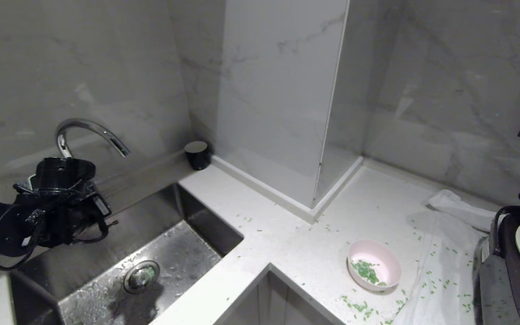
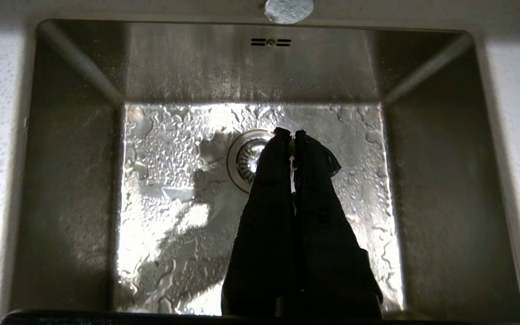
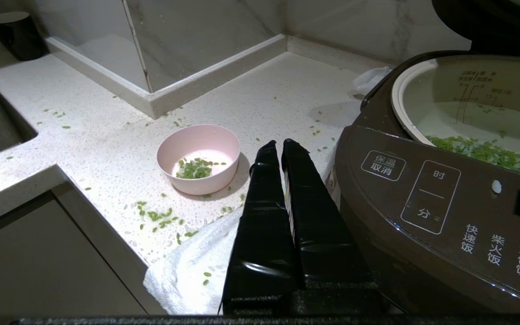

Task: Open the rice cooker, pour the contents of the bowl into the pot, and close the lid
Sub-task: Turn on the tap

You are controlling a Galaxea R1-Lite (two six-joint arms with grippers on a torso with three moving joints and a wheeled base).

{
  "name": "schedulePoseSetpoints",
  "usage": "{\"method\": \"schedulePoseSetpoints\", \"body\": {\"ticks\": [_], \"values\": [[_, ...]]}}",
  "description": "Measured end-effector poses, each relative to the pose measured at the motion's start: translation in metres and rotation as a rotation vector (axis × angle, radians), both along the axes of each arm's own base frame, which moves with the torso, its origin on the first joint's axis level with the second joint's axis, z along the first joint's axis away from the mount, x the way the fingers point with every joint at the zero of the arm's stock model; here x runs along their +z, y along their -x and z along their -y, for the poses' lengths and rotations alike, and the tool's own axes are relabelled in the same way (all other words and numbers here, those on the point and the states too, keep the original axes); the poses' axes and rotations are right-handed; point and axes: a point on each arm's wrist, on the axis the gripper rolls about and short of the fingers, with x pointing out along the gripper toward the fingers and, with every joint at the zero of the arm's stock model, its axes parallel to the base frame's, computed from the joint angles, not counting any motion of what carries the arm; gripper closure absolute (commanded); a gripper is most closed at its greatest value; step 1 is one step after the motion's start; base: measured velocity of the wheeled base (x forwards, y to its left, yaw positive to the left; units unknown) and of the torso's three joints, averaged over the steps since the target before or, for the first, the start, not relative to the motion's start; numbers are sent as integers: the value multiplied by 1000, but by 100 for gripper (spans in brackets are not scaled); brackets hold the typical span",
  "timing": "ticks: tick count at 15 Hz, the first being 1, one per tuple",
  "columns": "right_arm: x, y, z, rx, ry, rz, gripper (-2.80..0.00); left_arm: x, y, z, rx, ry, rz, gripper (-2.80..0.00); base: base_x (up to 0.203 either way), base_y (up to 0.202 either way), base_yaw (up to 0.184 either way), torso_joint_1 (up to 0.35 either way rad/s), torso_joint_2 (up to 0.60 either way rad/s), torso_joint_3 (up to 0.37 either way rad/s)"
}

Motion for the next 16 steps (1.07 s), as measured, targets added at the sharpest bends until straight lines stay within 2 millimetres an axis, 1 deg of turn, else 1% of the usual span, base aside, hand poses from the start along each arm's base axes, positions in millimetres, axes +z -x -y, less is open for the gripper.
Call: {"method": "schedulePoseSetpoints", "body": {"ticks": [3, 8, 12, 14, 16], "values": [[0, 0, 0, 0, 0, 0, 0, -4, -18, -8, 13, -17, -13, -280, 0, 0, 0, 0, 0, 0], [0, 0, 0, 0, 0, 0, 0, -14, -50, -38, 57, -66, -39, -280, 0, 0, 0, 0, 0, 0], [0, 0, 0, 0, 0, 0, 0, -33, -80, -64, 108, -68, -53, -280, 0, 0, 0, 0, 0, 0], [0, 0, 0, 0, 0, 0, 0, -44, -92, -76, 132, -64, -60, -280, 0, 0, 0, 0, 0, 0], [0, 0, 0, 0, 0, 0, 0, -50, -102, -87, 152, -61, -50, -280, 0, 0, 0, 0, 0, 0]]}}
